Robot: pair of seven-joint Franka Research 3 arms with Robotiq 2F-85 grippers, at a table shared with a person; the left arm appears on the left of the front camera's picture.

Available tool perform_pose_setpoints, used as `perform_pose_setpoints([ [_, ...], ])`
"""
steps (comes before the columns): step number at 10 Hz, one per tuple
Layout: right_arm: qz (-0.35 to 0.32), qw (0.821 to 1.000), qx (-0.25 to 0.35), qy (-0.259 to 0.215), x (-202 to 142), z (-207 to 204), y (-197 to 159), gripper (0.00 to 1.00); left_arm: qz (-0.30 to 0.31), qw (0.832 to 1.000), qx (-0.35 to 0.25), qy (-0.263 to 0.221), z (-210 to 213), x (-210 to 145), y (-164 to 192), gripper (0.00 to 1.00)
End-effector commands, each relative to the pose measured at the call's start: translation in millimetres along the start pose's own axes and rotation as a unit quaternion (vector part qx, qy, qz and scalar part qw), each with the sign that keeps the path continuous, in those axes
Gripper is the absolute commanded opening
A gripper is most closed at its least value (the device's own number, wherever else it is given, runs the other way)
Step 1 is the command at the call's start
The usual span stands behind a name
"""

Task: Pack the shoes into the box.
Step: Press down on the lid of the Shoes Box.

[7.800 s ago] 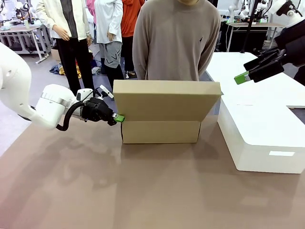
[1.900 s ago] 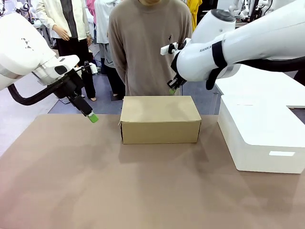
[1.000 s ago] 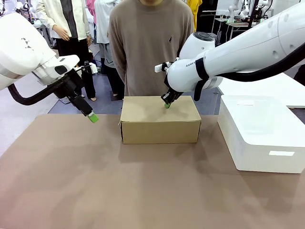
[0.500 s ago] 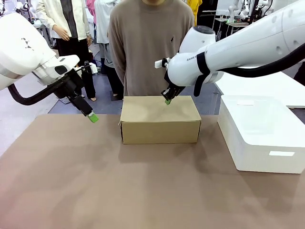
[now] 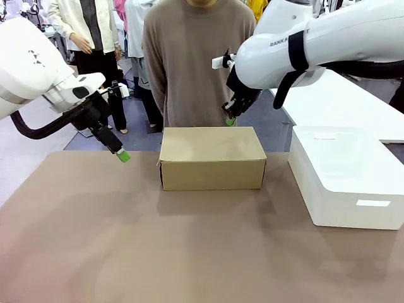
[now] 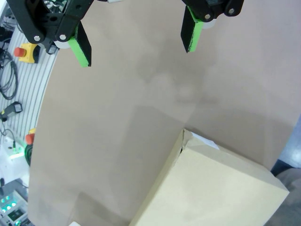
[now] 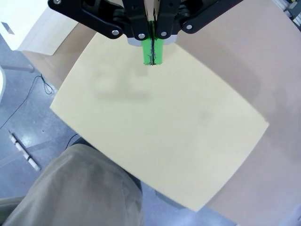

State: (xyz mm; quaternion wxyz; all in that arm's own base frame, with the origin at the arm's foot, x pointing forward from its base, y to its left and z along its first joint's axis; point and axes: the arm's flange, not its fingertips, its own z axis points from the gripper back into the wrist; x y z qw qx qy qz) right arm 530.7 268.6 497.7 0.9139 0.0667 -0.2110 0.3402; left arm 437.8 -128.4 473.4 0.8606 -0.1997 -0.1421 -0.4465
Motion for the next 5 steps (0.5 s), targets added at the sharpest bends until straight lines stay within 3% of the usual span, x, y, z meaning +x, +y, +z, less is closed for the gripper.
perform_pose_setpoints([
  [1, 0.009, 1.0, 0.018, -0.011, -29.1, 7.5, -4.0, 0.0, 0.003, 1.0, 0.0, 0.002, 1.7, -1.5, 0.2, 1.0],
  [5, 0.027, 0.999, 0.027, -0.024, -72.7, 59.9, 5.9, 0.0, 0.003, 1.0, 0.0, 0.002, 1.7, -1.5, 0.2, 1.0],
])
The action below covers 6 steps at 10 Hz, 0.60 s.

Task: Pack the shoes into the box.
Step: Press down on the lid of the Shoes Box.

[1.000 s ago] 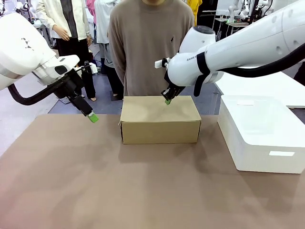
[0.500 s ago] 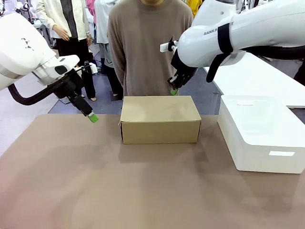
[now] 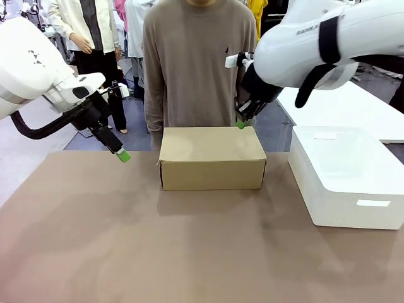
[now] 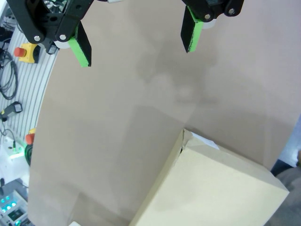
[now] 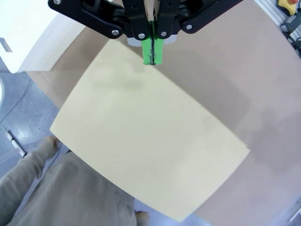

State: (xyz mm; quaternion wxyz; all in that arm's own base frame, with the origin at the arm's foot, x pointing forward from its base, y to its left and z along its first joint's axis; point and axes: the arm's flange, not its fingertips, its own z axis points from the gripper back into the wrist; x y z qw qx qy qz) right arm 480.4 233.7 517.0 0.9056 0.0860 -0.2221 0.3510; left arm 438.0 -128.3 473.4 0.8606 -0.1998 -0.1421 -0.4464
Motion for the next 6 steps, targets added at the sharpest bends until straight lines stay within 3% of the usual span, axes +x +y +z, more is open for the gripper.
perform_pose_setpoints([
  [1, 0.032, 0.999, 0.01, 0.006, -42.9, 30.7, 5.1, 0.0, 0.003, 1.0, 0.0, 0.002, 1.7, -1.5, 0.0, 1.0],
  [2, 0.044, 0.998, 0.029, 0.018, -60.1, 41.7, 6.8, 0.07, 0.003, 1.0, 0.0, 0.002, 1.7, -1.5, 0.0, 1.0],
  [6, 0.053, 0.996, 0.022, 0.068, -113.7, 71.5, 19.1, 0.86, 0.003, 1.0, 0.0, 0.002, 1.7, -1.5, 0.0, 1.0],
])
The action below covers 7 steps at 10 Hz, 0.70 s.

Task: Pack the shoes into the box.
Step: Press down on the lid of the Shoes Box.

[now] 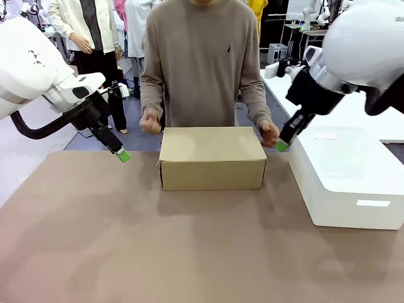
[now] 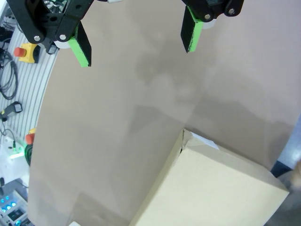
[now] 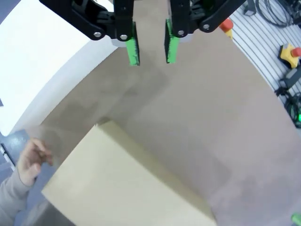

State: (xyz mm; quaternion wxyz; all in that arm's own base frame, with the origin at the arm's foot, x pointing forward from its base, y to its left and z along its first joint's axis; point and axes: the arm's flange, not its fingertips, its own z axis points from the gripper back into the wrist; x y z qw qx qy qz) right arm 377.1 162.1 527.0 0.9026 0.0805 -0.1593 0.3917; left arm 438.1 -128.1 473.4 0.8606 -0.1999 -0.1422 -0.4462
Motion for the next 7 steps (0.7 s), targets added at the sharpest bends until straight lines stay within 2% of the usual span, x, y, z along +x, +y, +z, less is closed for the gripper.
perform_pose_setpoints([
  [1, 0.024, 1.0, -0.007, 0.018, -15.8, 4.4, 8.2, 1.0, 0.003, 1.0, 0.0, 0.002, 1.6, -1.5, -0.1, 1.0],
  [4, 0.024, 1.0, -0.008, 0.013, -38.3, 2.4, 15.7, 1.0, 0.003, 1.0, 0.0, 0.002, 1.6, -1.5, -0.1, 1.0],
  [7, 0.024, 1.0, -0.003, 0.009, -46.7, 0.8, 19.6, 1.0, 0.003, 1.0, 0.0, 0.002, 1.6, -1.5, -0.1, 1.0],
])
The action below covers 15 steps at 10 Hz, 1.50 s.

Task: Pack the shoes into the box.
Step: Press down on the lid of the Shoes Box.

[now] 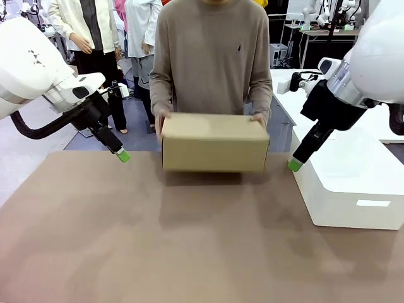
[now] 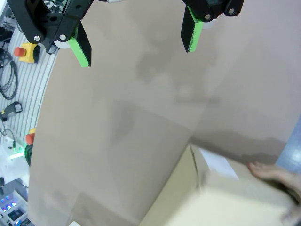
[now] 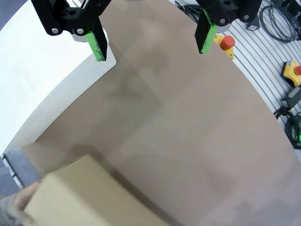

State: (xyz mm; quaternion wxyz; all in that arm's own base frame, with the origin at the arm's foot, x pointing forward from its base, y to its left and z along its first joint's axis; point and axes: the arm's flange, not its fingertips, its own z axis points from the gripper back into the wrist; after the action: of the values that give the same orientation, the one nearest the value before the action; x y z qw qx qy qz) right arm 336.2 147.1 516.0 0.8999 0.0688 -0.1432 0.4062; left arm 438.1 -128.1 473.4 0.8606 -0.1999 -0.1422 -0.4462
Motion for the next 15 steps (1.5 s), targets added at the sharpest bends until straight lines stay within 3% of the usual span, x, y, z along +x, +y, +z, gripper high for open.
perform_pose_setpoints([
  [1, 0.022, 0.999, 0.005, -0.023, -3.4, 0.0, 1.3, 1.0, 0.003, 1.0, 0.0, 0.002, 1.6, -1.5, -0.2, 1.0],
  [2, 0.0, 1.0, 0.0, 0.0, 0.0, 0.0, 0.0, 1.0, 0.003, 1.0, 0.0, 0.002, 1.6, -1.5, -0.2, 1.0],
  [15, 0.0, 1.0, 0.0, 0.0, 0.0, 0.0, 0.0, 1.0, 0.003, 1.0, 0.0, 0.002, 1.6, -1.5, -0.2, 1.0],
])
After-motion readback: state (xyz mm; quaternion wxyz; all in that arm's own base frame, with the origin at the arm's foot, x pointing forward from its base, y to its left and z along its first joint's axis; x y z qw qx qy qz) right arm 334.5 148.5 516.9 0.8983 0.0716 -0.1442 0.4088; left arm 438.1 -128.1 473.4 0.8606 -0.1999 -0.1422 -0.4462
